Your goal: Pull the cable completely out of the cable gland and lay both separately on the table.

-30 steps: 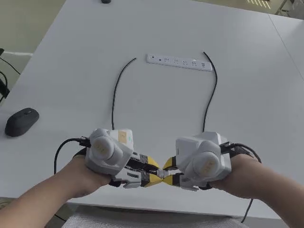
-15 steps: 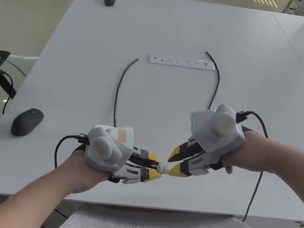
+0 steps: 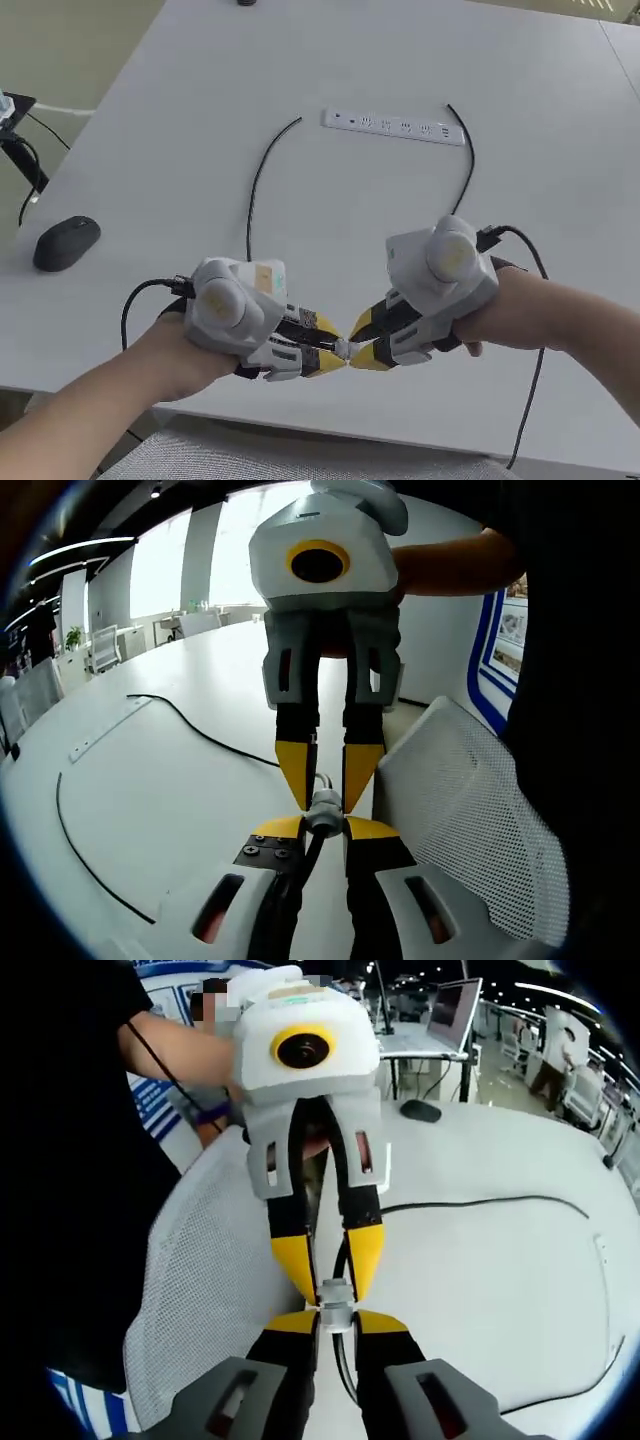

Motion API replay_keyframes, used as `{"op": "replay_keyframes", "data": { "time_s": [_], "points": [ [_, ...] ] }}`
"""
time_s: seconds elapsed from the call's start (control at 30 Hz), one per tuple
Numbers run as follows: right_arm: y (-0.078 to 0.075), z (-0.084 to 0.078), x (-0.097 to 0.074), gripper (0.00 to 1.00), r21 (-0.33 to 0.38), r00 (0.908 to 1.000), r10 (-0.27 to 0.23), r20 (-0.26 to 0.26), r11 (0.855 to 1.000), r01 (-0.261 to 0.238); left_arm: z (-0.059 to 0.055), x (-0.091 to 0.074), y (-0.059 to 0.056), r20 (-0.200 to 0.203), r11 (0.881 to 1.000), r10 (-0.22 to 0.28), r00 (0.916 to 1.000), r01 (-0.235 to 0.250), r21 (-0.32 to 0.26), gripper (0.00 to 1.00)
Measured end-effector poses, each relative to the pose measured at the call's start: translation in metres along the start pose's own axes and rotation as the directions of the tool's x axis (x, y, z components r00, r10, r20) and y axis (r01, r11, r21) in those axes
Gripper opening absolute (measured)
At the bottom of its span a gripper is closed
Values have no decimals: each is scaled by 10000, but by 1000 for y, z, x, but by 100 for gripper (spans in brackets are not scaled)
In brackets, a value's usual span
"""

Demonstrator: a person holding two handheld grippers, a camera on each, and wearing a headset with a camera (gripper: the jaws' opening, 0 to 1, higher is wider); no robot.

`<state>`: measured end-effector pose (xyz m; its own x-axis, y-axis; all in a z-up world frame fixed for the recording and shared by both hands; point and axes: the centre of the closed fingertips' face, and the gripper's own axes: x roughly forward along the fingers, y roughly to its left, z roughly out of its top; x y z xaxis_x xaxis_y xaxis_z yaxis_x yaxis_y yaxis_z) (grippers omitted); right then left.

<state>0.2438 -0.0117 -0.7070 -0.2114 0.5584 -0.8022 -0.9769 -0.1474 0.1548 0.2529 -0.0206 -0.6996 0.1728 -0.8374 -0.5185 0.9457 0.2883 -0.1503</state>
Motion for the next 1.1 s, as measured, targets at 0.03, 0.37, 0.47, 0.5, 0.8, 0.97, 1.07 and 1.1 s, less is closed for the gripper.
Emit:
{"op": "replay_keyframes", "data": {
  "time_s": [0.03,0.37,0.47,0.5,0.8,0.97,1.07,1.1],
  "points": [
    [-1,0,-1,8,-61,9999,-147,-1,9999,147,1,-1,1,67,9998,1,10000,0,-191,15],
    [-7,4,-9,5,-2345,9631,-2693,-16,9363,2614,7,-2,6,541,9812,-106,9985,208,-1919,14],
    [-9,6,-12,5,-3346,9207,-3881,408,8630,3786,10,-3,9,729,9634,-96,9973,288,-2667,14],
    [-11,8,-13,5,-3679,9020,-4273,616,8303,4185,11,-3,10,805,9550,-77,9967,312,-2949,14],
    [-12,6,-9,7,-4472,8296,-5418,1354,7137,5391,9,-2,10,692,9243,-200,9974,448,-3791,15],
    [-13,5,-7,8,-3217,8660,-4835,1274,8058,4972,6,0,8,412,9515,-253,9988,367,-3053,15],
    [-12,5,-8,8,-3103,8892,-4407,1230,8340,4562,4,0,7,204,9683,-234,9995,277,-2483,15],
    [-10,5,-8,10,-2702,9013,-4148,1247,8599,4331,4,0,7,183,9741,-200,9996,236,-2248,15]
  ]
}}
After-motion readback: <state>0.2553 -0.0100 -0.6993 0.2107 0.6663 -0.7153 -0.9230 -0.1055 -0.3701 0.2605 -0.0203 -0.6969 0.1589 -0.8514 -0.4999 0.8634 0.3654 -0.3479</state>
